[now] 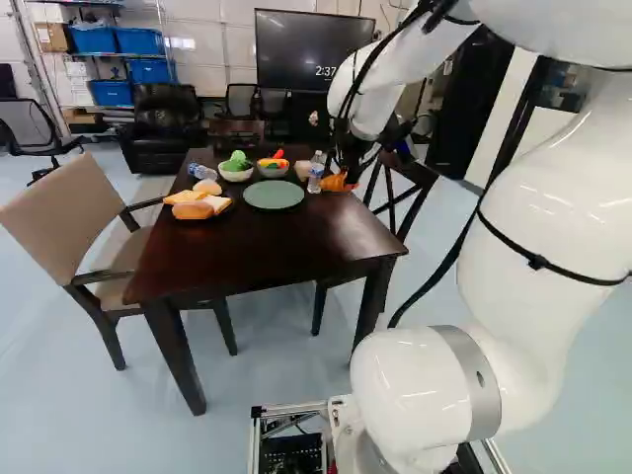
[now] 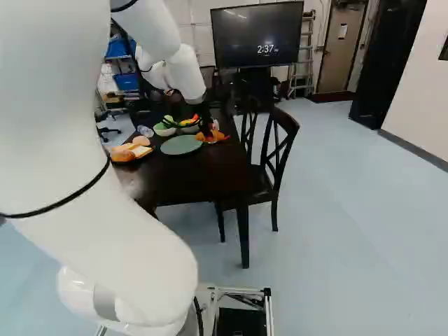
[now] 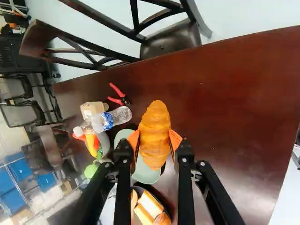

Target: Move the croissant to the empty plate

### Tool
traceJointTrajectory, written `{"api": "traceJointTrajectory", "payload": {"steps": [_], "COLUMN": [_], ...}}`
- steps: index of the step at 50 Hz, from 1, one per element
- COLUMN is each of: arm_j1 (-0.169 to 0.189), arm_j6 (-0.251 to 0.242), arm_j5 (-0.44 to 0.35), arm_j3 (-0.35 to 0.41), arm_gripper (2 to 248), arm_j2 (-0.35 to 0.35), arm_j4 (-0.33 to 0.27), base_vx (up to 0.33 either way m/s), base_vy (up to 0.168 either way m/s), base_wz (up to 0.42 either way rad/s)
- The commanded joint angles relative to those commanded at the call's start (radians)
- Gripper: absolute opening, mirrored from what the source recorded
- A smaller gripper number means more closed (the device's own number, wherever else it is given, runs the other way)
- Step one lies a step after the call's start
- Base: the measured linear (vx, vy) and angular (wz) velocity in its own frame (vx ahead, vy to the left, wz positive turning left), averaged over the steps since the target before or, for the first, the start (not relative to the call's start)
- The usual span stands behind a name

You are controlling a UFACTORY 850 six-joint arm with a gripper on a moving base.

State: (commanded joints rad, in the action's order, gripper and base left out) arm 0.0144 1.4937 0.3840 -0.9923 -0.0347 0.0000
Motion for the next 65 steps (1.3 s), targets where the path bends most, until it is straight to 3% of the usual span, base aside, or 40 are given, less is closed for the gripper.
{"api": "traceJointTrajectory", "payload": {"steps": [65], "arm_j1": [-0.187], "arm_j6": [0.0], "arm_j5": [0.0], "arm_j3": [-0.245], "arm_gripper": [104], "arm_j2": [-0.234], "arm_j4": [0.0], "base_vx": [0.0], "base_vy": [0.0], "base_wz": [0.0]}}
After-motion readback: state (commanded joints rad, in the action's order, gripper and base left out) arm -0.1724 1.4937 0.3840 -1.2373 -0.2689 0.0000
